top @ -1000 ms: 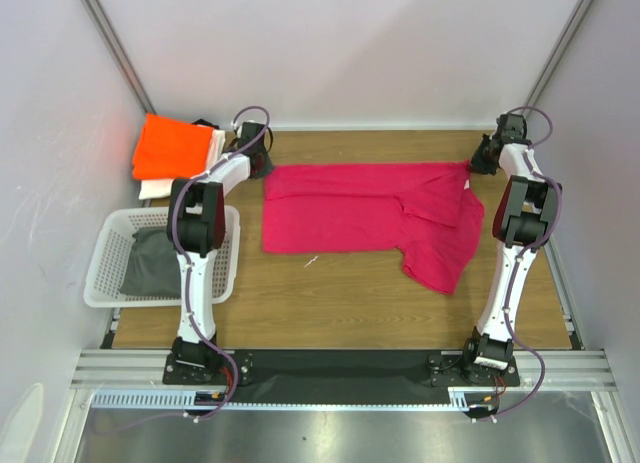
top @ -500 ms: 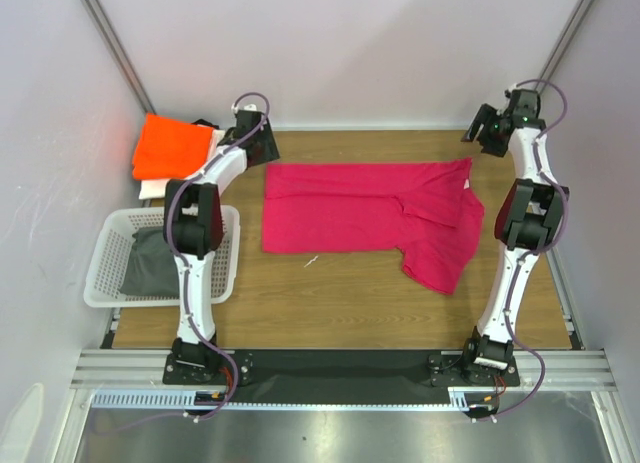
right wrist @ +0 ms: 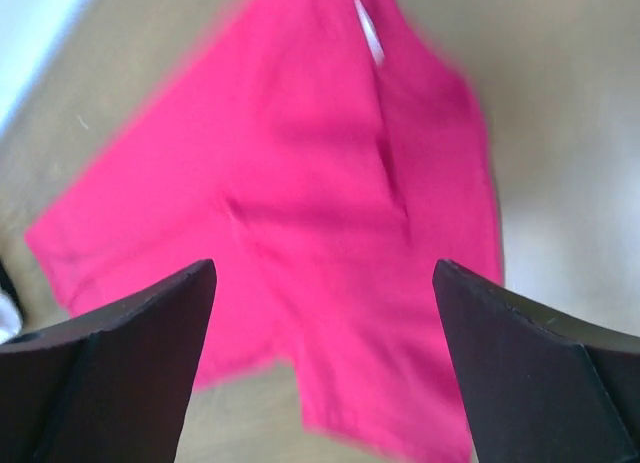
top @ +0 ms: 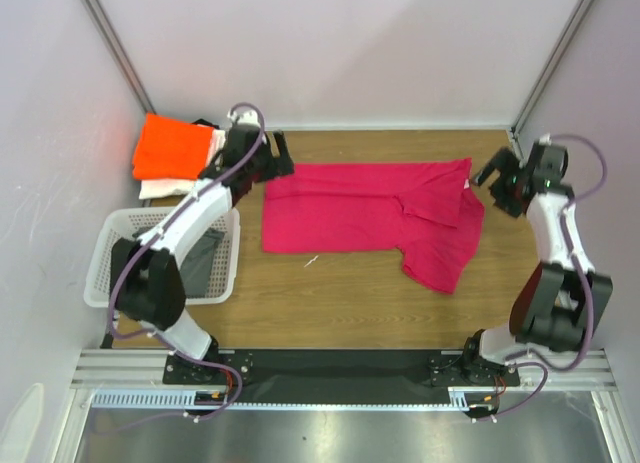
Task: Fold and stack the t-shirts
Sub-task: Fold the tshirt
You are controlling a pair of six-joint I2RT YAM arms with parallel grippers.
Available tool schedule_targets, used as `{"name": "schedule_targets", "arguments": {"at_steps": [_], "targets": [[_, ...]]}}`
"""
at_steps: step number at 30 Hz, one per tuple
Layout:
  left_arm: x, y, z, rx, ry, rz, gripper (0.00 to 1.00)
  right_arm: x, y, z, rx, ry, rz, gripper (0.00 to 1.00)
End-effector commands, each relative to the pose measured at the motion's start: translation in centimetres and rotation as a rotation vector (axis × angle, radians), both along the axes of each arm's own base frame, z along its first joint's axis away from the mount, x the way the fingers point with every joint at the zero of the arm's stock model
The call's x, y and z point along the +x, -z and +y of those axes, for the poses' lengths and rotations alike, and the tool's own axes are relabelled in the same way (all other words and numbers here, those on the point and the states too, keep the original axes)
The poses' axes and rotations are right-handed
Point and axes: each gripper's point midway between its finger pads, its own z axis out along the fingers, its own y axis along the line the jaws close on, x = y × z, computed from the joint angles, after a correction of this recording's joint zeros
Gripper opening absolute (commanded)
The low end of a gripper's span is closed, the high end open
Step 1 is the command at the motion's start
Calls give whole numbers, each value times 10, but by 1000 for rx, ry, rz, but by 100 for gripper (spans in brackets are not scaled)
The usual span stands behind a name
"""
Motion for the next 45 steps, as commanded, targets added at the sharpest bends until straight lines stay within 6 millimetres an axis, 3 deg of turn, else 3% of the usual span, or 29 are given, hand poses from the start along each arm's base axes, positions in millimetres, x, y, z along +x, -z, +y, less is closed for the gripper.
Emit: {"name": "schedule_targets", "arguments": {"at_steps": [1, 2, 4, 5, 6, 7, 12, 19, 24, 27, 34, 37, 42, 45], "targets": [[-44, 20, 2, -65, -48, 60, 100, -35, 22, 19, 124, 75, -3, 97], [-59, 41, 6, -70, -68, 109, 100, -46, 28, 22, 134, 85, 6, 97], [-75, 41, 9, -91, -81, 113, 100, -77, 47, 28, 149, 113, 55, 97], [-86, 56, 12, -95, -94, 147, 100, -86, 53, 30, 151, 118, 69, 97], [-92, 57, 13, -103, -101, 148, 100, -93, 50, 32, 149, 118, 54, 97], [-101, 65, 17, -111, -128, 158, 100, -107, 66, 36, 157, 122, 96, 97], [-118, 87, 14, -171, -163, 171, 96, -133, 85, 43, 166, 123, 141, 96], [-121, 112, -9, -125, -176, 207, 90, -143, 87, 47, 169, 117, 137, 96], [-125, 135, 14, -13, -300, 239, 88, -146, 83, 47, 165, 113, 135, 96], [-126, 136, 22, 22, -327, 236, 88, -150, 86, 47, 160, 120, 157, 96], [-127, 159, 18, 11, -327, 270, 80, -151, 88, 44, 143, 122, 167, 96], [-120, 160, 14, 7, -324, 263, 72, -150, 88, 42, 134, 123, 181, 95], [-120, 166, 18, 31, -345, 281, 70, -155, 91, 39, 123, 136, 211, 94], [-121, 171, 21, 47, -356, 286, 61, -158, 94, 40, 130, 140, 222, 91]]}}
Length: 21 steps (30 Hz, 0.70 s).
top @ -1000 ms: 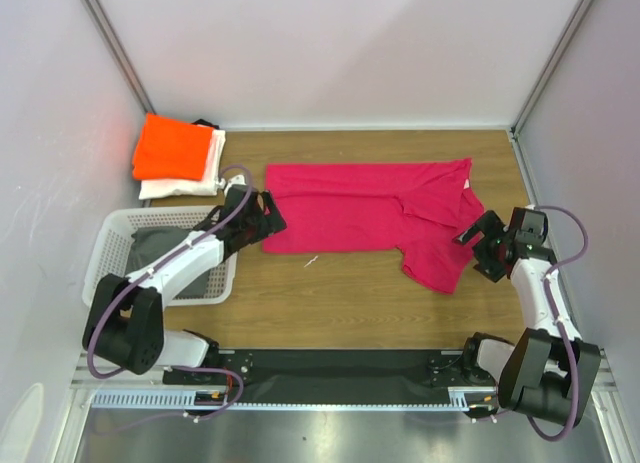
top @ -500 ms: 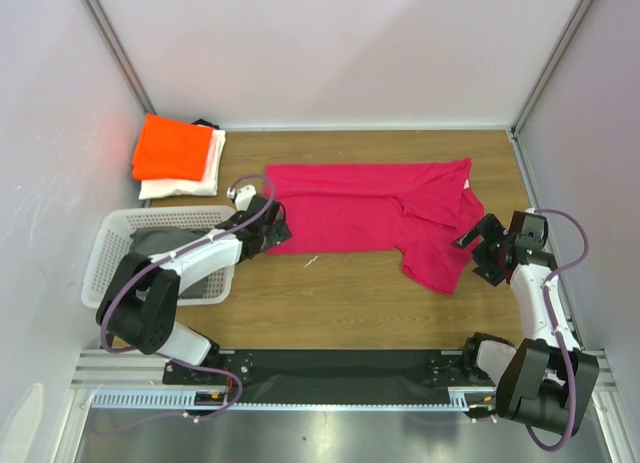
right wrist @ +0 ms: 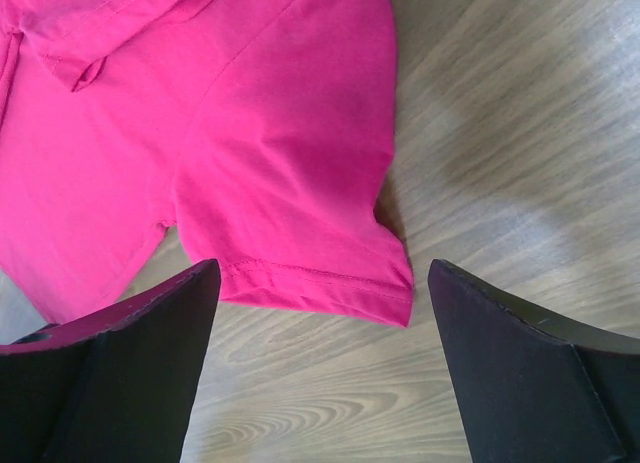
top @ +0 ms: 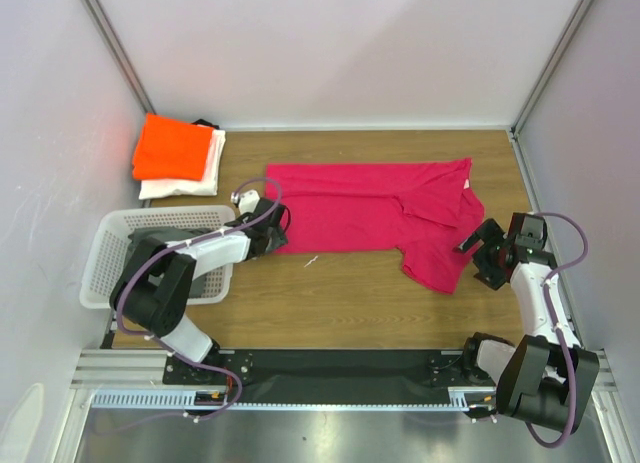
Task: Fold and stack the t-shirts
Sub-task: Fold the tshirt
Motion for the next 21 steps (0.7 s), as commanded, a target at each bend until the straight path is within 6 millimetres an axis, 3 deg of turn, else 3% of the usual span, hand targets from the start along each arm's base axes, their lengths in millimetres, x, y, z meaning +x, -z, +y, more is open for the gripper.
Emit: {"name": "schedule_targets", "arguments": {"at_steps": [1, 3, 6, 7, 17, 21], "targets": [[14, -9, 1, 7, -43, -47, 53, 2, -5, -5, -17, 8, -2, 91], [15, -7, 1, 9, -41, -42, 44, 0, -1, -3, -8, 3, 3, 86], [18, -8, 1, 19, -41, -46, 17, -2, 5, 0, 6, -8, 11, 82], [18, -8, 1, 22, -42, -47, 2, -4, 8, 0, 8, -8, 18, 82], [21, -12, 3, 49, -20, -53, 0, -14, 35, 8, 37, -41, 70, 77], [22, -15, 5, 63, -12, -59, 0, -12, 44, 10, 56, -41, 74, 70]]}}
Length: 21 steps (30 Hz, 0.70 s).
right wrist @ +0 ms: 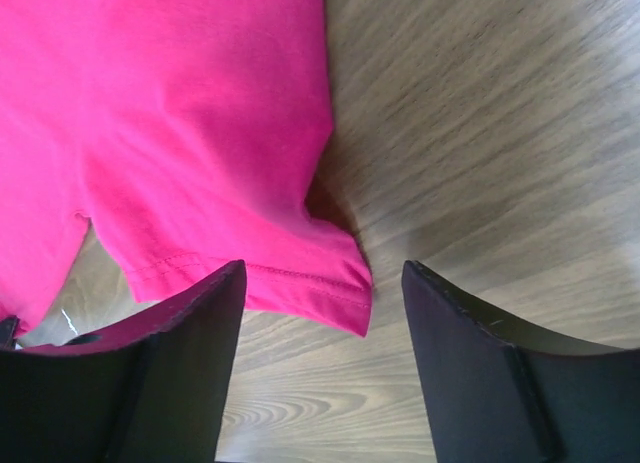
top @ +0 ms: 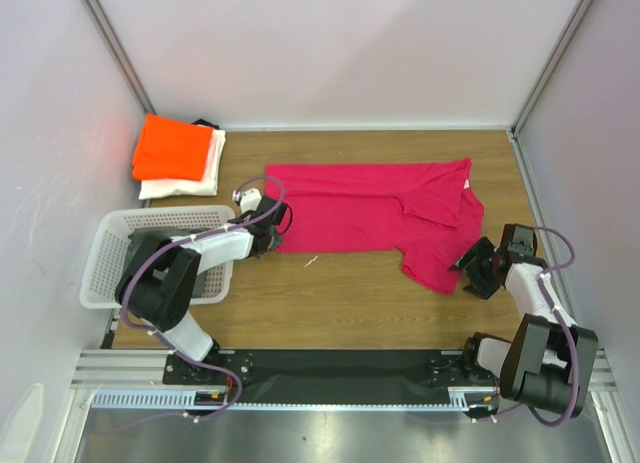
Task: Fold and stack the t-shirts
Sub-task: Fold the tshirt
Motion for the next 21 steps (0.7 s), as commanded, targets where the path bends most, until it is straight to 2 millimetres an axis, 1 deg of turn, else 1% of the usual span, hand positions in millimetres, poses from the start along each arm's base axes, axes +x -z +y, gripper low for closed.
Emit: {"name": "schedule_targets", "arguments": {"at_steps": [1, 3, 5, 7, 8, 10, 12, 15, 17, 18, 19, 20, 21], "targets": [[14, -19, 1, 24, 1, -59, 0, 9, 4, 2, 16, -14, -32, 69], [15, -21, 1, 23, 5, -66, 0, 10, 7, 1, 14, -16, -34, 67], [16, -23, 1, 24, 11, -68, 0, 12, 9, -4, -12, -13, -32, 67], [16, -23, 0, 21, 13, -70, 0, 16, 8, -7, -26, -10, -42, 67], [16, -23, 0, 24, 14, -70, 0, 22, 7, -9, -33, -8, -60, 67], [16, -23, 0, 23, 16, -69, 0, 27, 7, -8, -27, -10, -78, 66], [16, -23, 0, 25, 17, -68, 0, 32, 8, -2, 8, -29, -86, 63], [16, -24, 2, 29, 11, -72, 0, 26, 8, 6, 35, -56, -76, 62], [15, -25, 2, 28, 10, -72, 0, 14, 10, 10, 37, -66, -40, 62], [15, -25, 2, 27, 10, -74, 0, 11, 7, 10, 29, -63, -42, 63], [15, -25, 2, 28, 8, -74, 0, 6, 7, 10, 27, -55, -29, 63], [15, -26, 2, 24, 5, -77, 0, -3, 9, 11, 26, -43, 2, 63], [15, -26, 2, 21, 5, -76, 0, -5, 5, 11, 22, -39, -10, 63]]}}
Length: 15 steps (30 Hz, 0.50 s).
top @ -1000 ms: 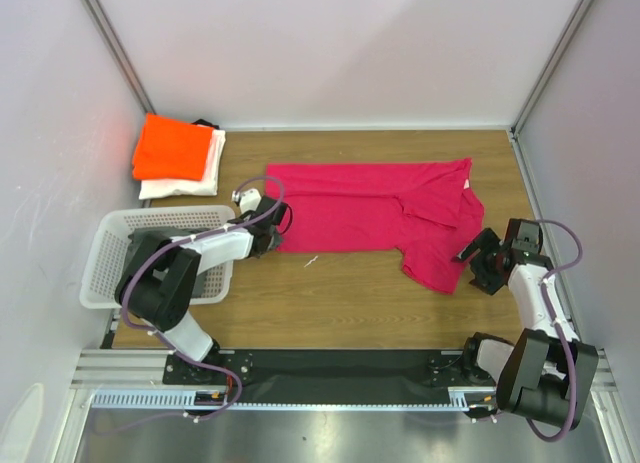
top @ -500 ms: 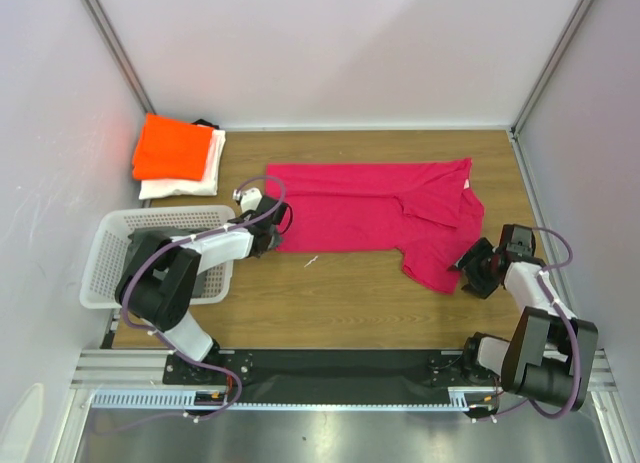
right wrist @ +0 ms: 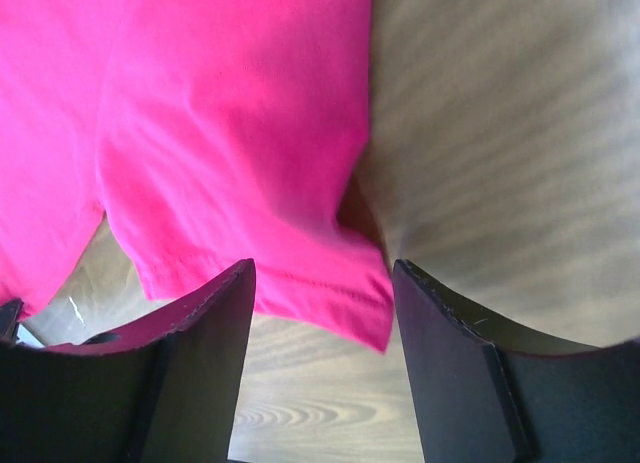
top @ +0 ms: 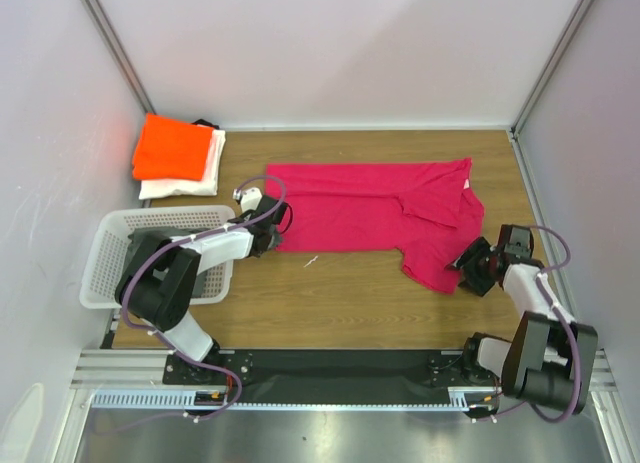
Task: Fold and stack the t-shirts
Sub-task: Fold the tshirt
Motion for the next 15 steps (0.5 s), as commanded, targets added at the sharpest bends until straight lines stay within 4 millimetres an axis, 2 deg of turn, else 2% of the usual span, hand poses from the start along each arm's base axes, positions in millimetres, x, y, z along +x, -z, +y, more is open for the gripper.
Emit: {"name": "schedule_targets", "arguments": {"at_steps": [1, 4, 7, 12, 14, 15], "targets": [[13, -24, 0, -4, -13, -73, 0, -22, -1, 6, 4, 13, 47, 63], [13, -24, 0, -4, -13, -73, 0, -25, 0, 11, 13, 20, 50, 63], [13, -24, -1, -6, -10, -73, 0, -30, 8, 16, 13, 5, 95, 58], [13, -23, -1, -3, -6, -68, 1, -33, 12, 23, 13, -26, 141, 34], [12, -23, -1, -4, -6, -70, 0, -36, 13, 27, 18, -40, 160, 18], [12, -23, 0, -2, -6, -70, 0, -35, 10, 28, 21, -42, 156, 14]]}}
